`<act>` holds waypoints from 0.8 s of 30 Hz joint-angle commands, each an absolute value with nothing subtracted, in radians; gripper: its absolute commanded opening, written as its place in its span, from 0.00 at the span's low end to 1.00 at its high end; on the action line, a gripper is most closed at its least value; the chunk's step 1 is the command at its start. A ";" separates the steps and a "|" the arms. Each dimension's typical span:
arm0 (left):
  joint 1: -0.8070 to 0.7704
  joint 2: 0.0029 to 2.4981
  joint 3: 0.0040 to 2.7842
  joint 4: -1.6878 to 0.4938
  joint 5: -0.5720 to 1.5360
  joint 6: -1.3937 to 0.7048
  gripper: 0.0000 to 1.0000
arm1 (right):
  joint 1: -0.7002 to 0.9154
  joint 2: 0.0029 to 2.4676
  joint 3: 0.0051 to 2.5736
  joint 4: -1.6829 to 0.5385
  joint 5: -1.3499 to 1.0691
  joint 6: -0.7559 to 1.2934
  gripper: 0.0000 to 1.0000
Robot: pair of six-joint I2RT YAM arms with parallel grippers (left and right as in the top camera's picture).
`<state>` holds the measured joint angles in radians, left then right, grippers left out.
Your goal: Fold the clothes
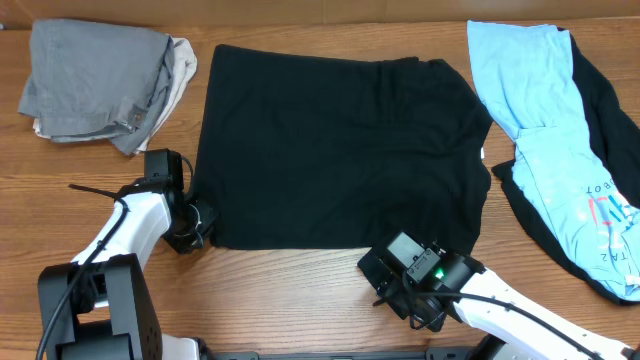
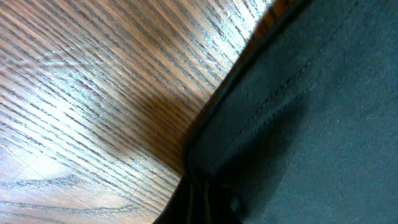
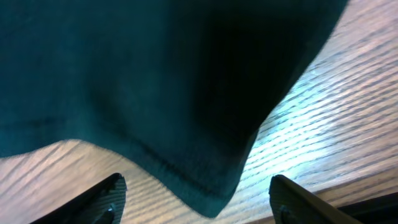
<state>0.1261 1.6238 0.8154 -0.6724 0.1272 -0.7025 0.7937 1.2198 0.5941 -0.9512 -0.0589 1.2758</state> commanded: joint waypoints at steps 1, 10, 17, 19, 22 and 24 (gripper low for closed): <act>0.124 1.638 0.833 -0.672 0.120 -0.683 0.04 | 0.799 1.261 0.588 -0.943 -0.028 1.314 0.74; 0.124 1.638 0.833 -0.673 0.120 -0.683 0.04 | 0.799 1.349 0.577 -0.879 -0.061 1.336 0.69; 0.124 1.638 0.833 -0.672 0.114 -0.683 0.04 | 0.799 1.350 0.577 -0.875 -0.061 1.336 0.45; 0.124 1.638 0.833 -0.672 0.096 -0.683 0.04 | 0.799 1.350 0.577 -0.875 -0.061 1.336 0.33; 0.124 1.638 0.833 -0.673 0.075 -0.667 0.04 | 0.799 1.349 0.577 -0.876 -0.060 1.336 0.04; 0.124 1.638 0.834 -0.672 0.075 -0.646 0.04 | 0.799 1.349 0.577 -0.876 -0.060 1.336 0.04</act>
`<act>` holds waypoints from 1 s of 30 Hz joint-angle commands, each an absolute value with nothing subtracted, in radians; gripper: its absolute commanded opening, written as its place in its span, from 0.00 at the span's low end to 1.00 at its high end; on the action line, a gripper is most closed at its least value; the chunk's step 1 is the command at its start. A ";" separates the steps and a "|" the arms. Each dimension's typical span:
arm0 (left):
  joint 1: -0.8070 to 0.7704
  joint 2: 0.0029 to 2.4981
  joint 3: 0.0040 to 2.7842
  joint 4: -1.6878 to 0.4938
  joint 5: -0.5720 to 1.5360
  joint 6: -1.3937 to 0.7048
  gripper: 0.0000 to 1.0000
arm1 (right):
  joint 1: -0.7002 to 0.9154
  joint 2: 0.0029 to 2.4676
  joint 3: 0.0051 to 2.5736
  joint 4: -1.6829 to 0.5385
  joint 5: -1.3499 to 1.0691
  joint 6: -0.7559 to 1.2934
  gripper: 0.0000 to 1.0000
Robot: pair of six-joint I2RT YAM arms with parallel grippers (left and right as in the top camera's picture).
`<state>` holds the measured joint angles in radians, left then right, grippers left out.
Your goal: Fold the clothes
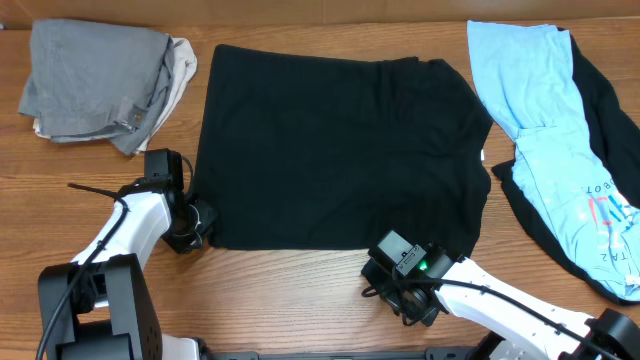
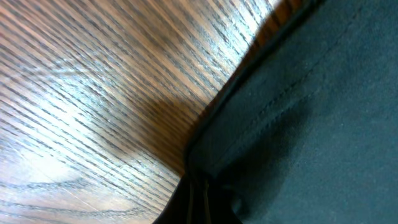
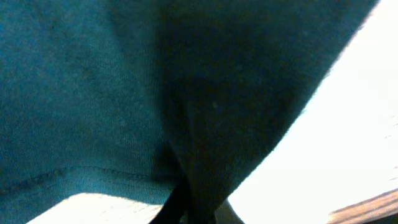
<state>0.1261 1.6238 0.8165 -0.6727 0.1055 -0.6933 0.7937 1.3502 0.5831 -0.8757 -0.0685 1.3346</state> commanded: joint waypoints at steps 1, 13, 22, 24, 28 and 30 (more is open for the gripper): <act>0.124 1.638 0.837 -0.672 0.075 -0.637 0.04 | 0.797 1.346 0.577 -0.877 -0.060 1.336 0.04; 0.124 1.638 1.131 -0.935 0.009 -0.481 0.04 | 0.724 1.098 0.799 -1.201 0.074 1.282 0.04; 0.124 1.638 1.340 -1.153 -0.058 -0.445 0.04 | 0.693 0.933 1.094 -1.535 0.219 1.245 0.04; 0.124 1.637 1.370 -1.193 -0.074 -0.444 0.04 | 0.693 0.923 1.162 -1.598 0.244 1.245 0.04; 0.124 1.633 1.411 -1.262 -0.102 -0.445 0.04 | 0.693 0.920 1.276 -1.679 0.273 1.216 0.04; 0.124 1.626 1.414 -1.277 -0.113 -0.444 0.04 | 0.693 0.920 1.298 -1.679 0.285 1.193 0.04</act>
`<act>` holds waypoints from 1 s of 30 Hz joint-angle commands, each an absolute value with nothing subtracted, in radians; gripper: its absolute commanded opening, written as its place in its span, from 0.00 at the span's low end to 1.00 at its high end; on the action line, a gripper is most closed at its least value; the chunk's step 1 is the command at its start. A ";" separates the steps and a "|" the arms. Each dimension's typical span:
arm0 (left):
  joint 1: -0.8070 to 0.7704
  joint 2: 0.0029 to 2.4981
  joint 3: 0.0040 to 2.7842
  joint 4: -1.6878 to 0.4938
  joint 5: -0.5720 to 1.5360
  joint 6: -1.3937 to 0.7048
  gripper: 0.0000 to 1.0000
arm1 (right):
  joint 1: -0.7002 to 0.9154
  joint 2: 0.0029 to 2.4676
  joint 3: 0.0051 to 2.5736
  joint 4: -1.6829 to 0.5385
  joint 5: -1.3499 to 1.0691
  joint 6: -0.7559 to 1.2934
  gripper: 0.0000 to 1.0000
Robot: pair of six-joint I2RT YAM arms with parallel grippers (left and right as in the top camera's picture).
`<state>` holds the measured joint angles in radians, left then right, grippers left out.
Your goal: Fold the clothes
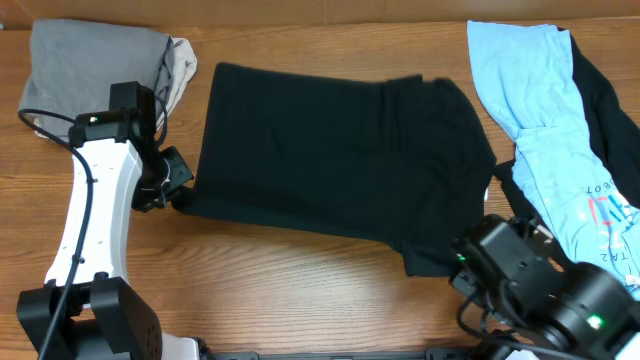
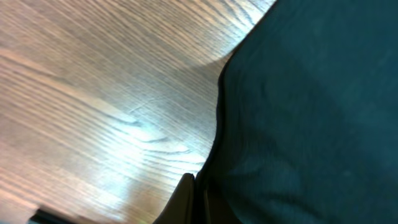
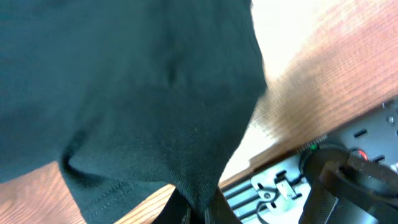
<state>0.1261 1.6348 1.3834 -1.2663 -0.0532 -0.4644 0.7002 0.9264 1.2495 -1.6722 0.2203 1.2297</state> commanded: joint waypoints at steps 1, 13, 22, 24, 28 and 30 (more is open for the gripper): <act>0.124 1.626 1.414 -1.279 -0.113 -0.444 0.04 | 0.693 0.920 1.298 -1.673 0.291 1.177 0.04; 0.118 1.629 1.409 -1.229 -0.124 -0.440 0.04 | 0.681 1.129 1.295 -1.641 0.374 1.098 0.04; 0.054 1.655 1.409 -1.164 -0.166 -0.441 0.04 | 0.443 1.287 1.260 -1.459 0.230 0.817 0.04; 0.035 1.668 1.409 -1.150 -0.168 -0.441 0.04 | 0.384 1.301 1.246 -1.401 0.180 0.741 0.04; 0.009 1.710 1.409 -1.119 -0.167 -0.441 0.04 | 0.281 1.347 1.224 -1.319 0.100 0.625 0.04; 0.005 1.734 1.409 -1.110 -0.167 -0.442 0.04 | 0.241 1.377 1.212 -1.286 0.072 0.590 0.04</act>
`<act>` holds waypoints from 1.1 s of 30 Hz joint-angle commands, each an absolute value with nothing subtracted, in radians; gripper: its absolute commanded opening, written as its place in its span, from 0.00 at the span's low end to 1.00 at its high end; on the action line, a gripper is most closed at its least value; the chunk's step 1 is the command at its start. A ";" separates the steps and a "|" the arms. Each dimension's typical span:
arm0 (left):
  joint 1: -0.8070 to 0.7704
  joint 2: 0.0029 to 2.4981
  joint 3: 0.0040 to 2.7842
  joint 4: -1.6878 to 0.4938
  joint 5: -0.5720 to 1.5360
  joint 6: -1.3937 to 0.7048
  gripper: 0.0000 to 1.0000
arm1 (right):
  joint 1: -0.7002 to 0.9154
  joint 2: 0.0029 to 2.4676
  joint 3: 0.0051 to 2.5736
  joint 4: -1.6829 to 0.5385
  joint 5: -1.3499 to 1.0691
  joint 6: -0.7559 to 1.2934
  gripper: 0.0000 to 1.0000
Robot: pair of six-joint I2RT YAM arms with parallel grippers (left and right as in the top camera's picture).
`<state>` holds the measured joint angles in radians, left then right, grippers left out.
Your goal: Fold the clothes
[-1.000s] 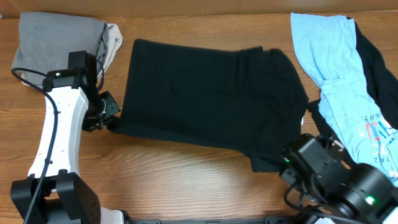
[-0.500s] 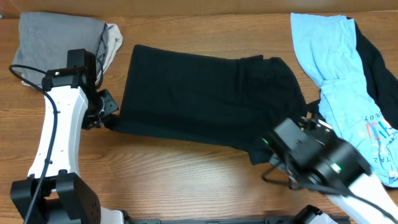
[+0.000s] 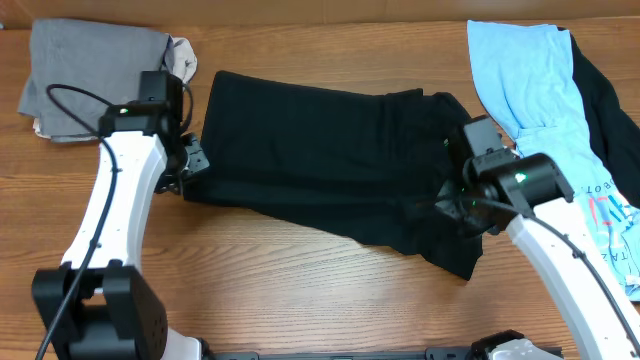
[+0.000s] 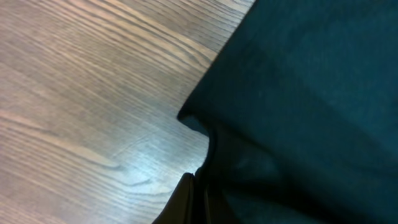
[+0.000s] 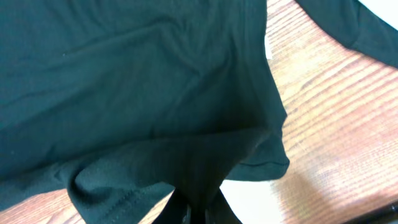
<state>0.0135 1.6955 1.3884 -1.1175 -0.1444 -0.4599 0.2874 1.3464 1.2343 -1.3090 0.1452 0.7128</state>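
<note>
The black garment [image 3: 320,140] lies across the middle of the table, its near edge lifted and drawn back over itself. At the garment's left corner my left gripper [image 3: 190,165] is shut on the cloth; the left wrist view shows the fingertips [image 4: 198,186] pinching the black garment [image 4: 298,93] above the wood. My right gripper [image 3: 455,200] is shut on the right corner, and cloth hangs below it toward the front. In the right wrist view the black garment [image 5: 137,81] drapes from that gripper [image 5: 196,208], its stitched hem sagging to the left.
A folded grey pile [image 3: 90,75] sits at the far left, close to my left arm. A light blue shirt [image 3: 540,100] lies over another black garment [image 3: 610,120] at the right. Bare wooden table [image 3: 280,280] spreads along the front.
Both grippers, still shut on the garment's near corners, have moved toward the far side of the table. The lifted near edge now lies farther back over the cloth.
At first the garment lay flat, my left gripper shut on its near left corner and my right gripper open at the near right corner. Then the right gripper was shut on that corner. After that both corners were off the table, and now they are farther back.
</note>
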 commanded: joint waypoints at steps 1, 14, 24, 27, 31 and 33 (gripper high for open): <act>0.005 1.752 1.409 -1.106 -0.167 -0.442 0.04 | 0.225 1.393 1.207 -1.272 0.063 0.575 0.04; 0.005 1.891 1.409 -0.958 -0.164 -0.441 0.04 | 0.117 1.584 1.140 -1.075 0.020 0.522 0.04; -0.022 1.890 1.424 -0.862 -0.157 -0.438 0.04 | 0.078 1.594 1.098 -0.991 -0.003 0.496 0.04; -0.048 1.890 1.458 -0.854 -0.162 -0.418 0.04 | 0.078 1.598 1.098 -0.985 -0.003 0.496 0.04; -0.070 1.890 1.504 -0.855 -0.218 -0.414 0.04 | 0.078 1.598 1.098 -0.984 -0.003 0.496 0.04; -0.072 1.890 1.509 -0.850 -0.235 -0.414 0.04 | 0.078 1.598 1.098 -0.979 -0.003 0.496 0.04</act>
<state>-0.0635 1.8839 1.4715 -0.8566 -0.1711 -0.4358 0.0849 1.5887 1.1023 -0.9874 -0.0010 0.5011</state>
